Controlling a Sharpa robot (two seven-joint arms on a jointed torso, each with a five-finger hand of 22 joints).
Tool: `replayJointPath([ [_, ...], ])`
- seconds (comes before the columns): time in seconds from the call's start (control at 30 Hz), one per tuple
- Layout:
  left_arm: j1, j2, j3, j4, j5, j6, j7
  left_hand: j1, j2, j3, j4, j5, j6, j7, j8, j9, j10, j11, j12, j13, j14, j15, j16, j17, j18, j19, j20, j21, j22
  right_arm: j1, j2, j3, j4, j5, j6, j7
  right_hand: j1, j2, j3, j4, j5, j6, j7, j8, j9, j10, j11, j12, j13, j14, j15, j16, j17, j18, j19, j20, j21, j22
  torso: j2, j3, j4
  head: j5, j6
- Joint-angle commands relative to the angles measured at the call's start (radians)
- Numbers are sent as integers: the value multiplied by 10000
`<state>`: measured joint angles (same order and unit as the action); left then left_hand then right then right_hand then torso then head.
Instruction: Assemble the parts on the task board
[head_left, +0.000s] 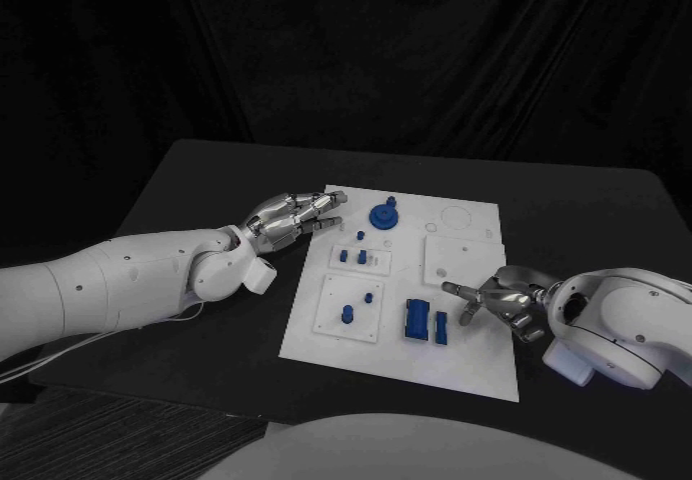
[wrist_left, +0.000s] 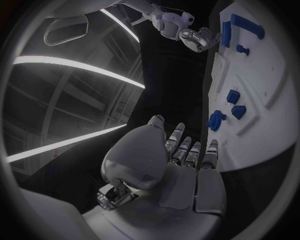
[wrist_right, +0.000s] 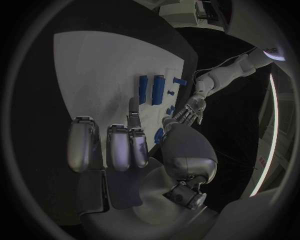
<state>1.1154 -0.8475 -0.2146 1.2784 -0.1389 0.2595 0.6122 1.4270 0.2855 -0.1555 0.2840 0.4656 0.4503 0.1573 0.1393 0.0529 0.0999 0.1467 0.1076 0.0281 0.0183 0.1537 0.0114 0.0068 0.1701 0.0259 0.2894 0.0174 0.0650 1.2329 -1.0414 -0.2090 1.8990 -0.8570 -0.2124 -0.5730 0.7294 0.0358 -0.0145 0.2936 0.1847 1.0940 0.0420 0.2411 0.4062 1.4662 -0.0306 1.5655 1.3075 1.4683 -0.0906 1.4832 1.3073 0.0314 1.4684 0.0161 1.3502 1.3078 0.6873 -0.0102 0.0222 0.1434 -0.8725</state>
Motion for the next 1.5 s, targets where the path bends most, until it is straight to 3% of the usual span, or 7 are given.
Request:
replayJointPath([
  [0.03,-15,-2,8,50,57,-43,403,-138,-80,-70,69,-101,110,91,49,17,-6,23,41,0,-22,-5,28,3,50,-7,8,-3,-25,203,-219,10,157,270,-1365,1475,-333,168,-359,-2,-363,141,-13,49,31,1046,-21,53,2633,662,-35,-6,571,202,241,11,-29,1948,1,-1,5,-5,-1],
  [0.37,-16,-216,9,458,57,-853,1383,-718,-263,-707,95,-697,129,-79,45,4,5,-197,156,3,-94,-308,-21,-23,120,-100,-300,-57,-199,638,-427,11,-237,4047,-3186,6411,19,1360,-2516,57,-1038,-309,423,-489,-442,-2760,507,-7033,-3485,-1955,485,-7501,-8133,1549,-3203,482,-8876,-1895,-16,-2,-1,-72,-1],
  [0.67,-15,-333,10,735,57,-1588,2051,-1003,-501,-1162,84,-1408,-633,-562,-394,-90,-332,-723,-88,-51,-183,-771,-114,-68,114,-172,-774,-97,-359,404,-185,8,-970,5920,-2333,9645,1030,985,-3125,0,-1284,-3363,522,-1680,-1799,-9298,2800,-13537,-8805,-8719,3305,-13112,-11240,410,-9187,2405,-12824,-6172,-205,-12,-30,-50,-1],
  [0.87,-15,-306,10,703,57,-1695,2136,-1022,-520,-1207,80,-1482,-784,-669,-519,-101,-419,-845,-160,-65,-183,-827,-114,-68,111,-182,-822,-103,-386,154,-132,8,-1181,6148,-2403,10595,1871,224,-2061,-26,-955,-4956,6,-1556,-2683,-11071,2549,-13301,-10165,-11753,3021,-13509,-12186,1095,-13417,2744,-13196,-10637,-283,24,-85,1,-1],
  [1.17,-15,-290,9,649,57,-1499,1975,-775,-273,-1053,79,-979,-147,-401,-366,-36,-406,-584,-66,-49,-183,-657,-114,-68,107,-170,-699,-91,-361,-67,-358,6,-763,-49,-3847,9160,5946,52,-1557,-822,1476,-1602,626,799,-2041,-3422,483,-7387,-8052,-2257,704,-6014,-8393,1506,-3506,782,-8001,-5910,-282,24,-89,38,-1],
  [1.23,-15,-291,9,638,57,-1449,1921,-739,-222,-1026,81,-902,-139,-379,-364,-37,-407,-558,-58,-49,-183,-629,-114,-68,106,-165,-659,-87,-350,-82,-412,6,-557,-1302,-3347,8275,5783,100,-1860,-341,1289,-752,115,828,-2059,427,68,-1406,38,730,93,-156,501,435,-174,162,-1288,-424,-291,25,-98,24,-1],
  [1.5,-16,-271,9,604,57,-1224,1706,-633,-109,-966,80,-748,-36,-300,-330,-27,-379,-460,4,-42,-183,-519,-114,-68,102,-145,-480,-71,-313,-118,-468,5,-112,-2764,-189,5005,2299,1299,-3504,-17,-314,-373,284,-397,-2582,1046,244,53,2633,1025,128,876,2635,-200,788,135,1833,2334,-295,26,-98,-10,-1],
])
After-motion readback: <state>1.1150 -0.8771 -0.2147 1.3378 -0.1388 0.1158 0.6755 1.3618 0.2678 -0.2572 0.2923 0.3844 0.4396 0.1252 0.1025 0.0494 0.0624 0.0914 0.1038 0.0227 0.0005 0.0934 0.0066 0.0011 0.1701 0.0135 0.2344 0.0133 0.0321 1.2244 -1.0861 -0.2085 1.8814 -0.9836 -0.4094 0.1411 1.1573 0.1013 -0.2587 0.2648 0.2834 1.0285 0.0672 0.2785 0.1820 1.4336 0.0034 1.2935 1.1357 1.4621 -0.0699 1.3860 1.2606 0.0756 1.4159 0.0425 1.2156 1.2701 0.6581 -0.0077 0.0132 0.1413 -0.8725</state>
